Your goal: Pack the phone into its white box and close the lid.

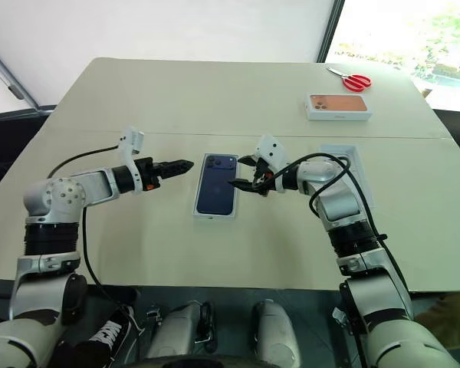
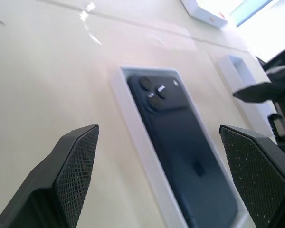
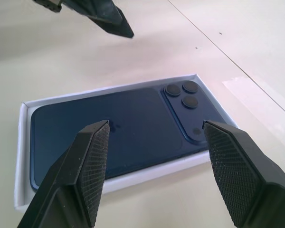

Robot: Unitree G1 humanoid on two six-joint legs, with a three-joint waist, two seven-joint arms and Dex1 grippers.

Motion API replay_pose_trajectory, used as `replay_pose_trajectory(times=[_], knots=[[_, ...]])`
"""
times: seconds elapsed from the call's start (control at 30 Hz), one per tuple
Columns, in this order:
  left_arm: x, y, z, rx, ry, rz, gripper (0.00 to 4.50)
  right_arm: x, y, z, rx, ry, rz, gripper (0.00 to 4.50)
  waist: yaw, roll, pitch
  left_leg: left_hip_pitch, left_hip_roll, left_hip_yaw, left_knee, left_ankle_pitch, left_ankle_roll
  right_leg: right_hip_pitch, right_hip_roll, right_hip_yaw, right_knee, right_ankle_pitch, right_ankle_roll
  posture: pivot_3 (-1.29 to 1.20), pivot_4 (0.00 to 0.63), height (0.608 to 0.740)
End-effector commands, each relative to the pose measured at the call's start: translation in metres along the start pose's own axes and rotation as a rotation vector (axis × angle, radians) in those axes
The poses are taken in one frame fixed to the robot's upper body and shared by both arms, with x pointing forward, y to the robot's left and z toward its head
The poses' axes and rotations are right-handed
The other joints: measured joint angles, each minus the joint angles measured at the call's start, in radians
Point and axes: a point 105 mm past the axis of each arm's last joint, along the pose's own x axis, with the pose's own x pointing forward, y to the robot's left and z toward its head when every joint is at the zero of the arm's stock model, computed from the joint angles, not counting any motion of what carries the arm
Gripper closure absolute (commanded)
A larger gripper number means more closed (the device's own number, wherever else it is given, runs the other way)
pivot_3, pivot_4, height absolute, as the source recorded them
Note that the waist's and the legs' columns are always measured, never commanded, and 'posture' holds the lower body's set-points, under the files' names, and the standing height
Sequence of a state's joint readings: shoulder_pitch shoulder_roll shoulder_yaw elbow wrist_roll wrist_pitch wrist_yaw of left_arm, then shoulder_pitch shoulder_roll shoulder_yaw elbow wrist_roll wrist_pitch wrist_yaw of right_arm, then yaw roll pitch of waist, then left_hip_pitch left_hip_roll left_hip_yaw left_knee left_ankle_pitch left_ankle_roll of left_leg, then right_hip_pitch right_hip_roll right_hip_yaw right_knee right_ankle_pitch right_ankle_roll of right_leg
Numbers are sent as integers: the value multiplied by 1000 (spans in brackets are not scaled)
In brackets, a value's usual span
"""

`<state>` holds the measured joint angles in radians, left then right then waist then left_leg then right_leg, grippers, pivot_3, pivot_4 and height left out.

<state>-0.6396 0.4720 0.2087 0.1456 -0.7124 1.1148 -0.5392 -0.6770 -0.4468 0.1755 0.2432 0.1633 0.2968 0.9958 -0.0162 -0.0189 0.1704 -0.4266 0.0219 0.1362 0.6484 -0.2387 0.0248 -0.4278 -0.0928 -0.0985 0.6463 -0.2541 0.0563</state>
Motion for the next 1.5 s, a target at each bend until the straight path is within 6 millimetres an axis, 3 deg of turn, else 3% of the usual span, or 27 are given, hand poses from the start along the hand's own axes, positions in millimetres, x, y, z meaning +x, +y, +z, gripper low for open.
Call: replay_pose_trajectory(times=[0.03,0.13,0.27,0.3,0.43,0.57,0.83,1.2,1.4,1.5], knots=[[-4,11,4,30,-26,52,750,-3,-8,9,-21,-19,-15,1217,2,0,0,0,0,0,0,0,0,0,0,0,0,0,0,0,150,740],[0,18,-4,68,-4,95,1992,-4,-12,3,-30,4,-28,2106,1,0,0,0,0,0,0,0,0,0,-1,0,0,0,0,0,150,740],[12,21,-15,122,27,154,4096,-7,-16,-10,-70,57,-58,4196,1,0,0,0,0,0,0,0,0,0,-1,0,0,0,0,0,150,740],[16,21,-21,137,49,158,4463,-8,-16,-14,-80,73,-60,4483,1,0,0,0,0,0,0,0,0,0,-1,0,0,0,0,0,150,740],[32,20,-39,169,109,150,4463,-7,-12,-28,-132,148,-39,4483,1,0,0,0,0,0,0,0,1,0,-1,0,0,0,0,0,150,740],[49,2,-56,175,195,59,4463,-7,-6,-39,-176,201,-14,4483,8,1,0,0,0,0,1,0,1,0,-1,0,0,0,0,0,150,740],[84,-28,-56,197,226,-66,4463,-8,-4,-42,-195,213,-8,4483,11,1,0,0,-2,0,2,1,5,2,-2,-1,0,0,0,0,150,740],[129,-85,-64,238,240,-238,4463,-56,-38,-61,-197,333,-124,4483,38,1,0,0,-5,-1,5,-1,10,5,-6,-4,-1,0,1,0,150,740],[149,-107,-69,274,247,-283,4463,-82,-50,-73,-201,398,-179,4483,48,0,0,-1,-5,-1,8,-2,12,6,-6,-4,-1,0,1,0,150,740],[157,-115,-61,283,222,-296,4463,-96,-56,-76,-187,425,-210,4483,54,0,0,-1,-5,-1,9,-2,13,6,-6,-5,-1,0,1,0,150,740]])
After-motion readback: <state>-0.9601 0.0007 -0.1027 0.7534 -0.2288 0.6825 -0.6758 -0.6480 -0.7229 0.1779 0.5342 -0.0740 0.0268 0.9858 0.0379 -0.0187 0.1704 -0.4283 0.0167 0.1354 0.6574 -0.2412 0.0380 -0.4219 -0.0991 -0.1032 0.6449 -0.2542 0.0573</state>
